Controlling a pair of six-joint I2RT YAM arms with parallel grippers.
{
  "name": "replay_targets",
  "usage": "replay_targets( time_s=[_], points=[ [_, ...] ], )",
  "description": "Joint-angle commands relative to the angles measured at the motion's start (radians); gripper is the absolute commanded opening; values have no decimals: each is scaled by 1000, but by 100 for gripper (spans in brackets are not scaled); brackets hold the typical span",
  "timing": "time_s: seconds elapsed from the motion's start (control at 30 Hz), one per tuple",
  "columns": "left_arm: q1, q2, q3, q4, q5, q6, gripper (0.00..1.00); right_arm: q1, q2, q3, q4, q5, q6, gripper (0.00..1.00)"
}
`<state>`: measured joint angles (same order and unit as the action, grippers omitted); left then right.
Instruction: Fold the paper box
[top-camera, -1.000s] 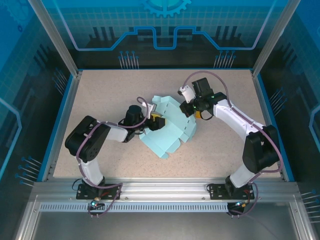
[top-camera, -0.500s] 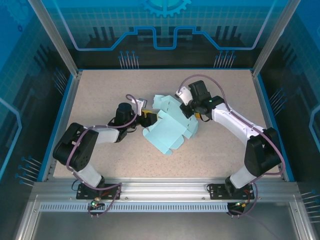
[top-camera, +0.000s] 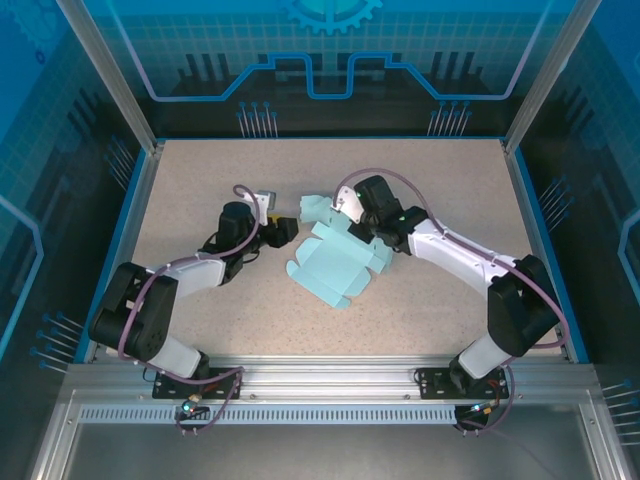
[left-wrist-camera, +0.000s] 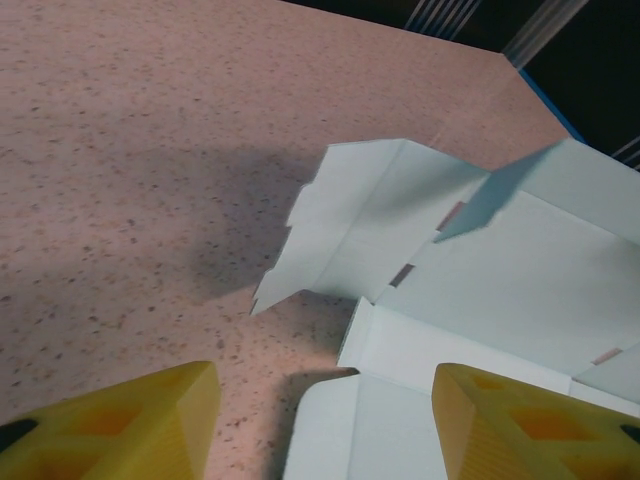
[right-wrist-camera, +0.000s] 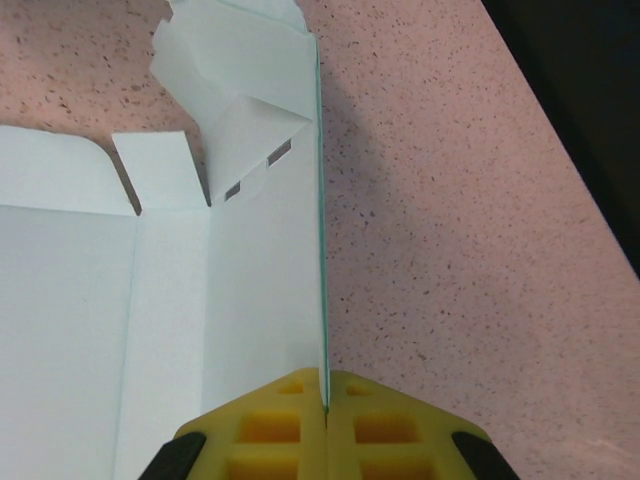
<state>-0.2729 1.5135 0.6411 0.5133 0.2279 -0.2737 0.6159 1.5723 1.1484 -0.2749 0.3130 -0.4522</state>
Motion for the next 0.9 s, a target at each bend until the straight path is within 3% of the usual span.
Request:
replay_targets(
  time_s=[0.0,0.47,0.87],
  points=[
    [23,-29,3,-49,-30,-34,60,27,-13,-30,98,82,-92,0],
    [50,-50,22,-129,-62,-36,60,62,68,-72,276,116,-347,0],
    [86,-63,34,-167,-67,-46,60,108,122,-189,624,208,-595,0]
  ],
)
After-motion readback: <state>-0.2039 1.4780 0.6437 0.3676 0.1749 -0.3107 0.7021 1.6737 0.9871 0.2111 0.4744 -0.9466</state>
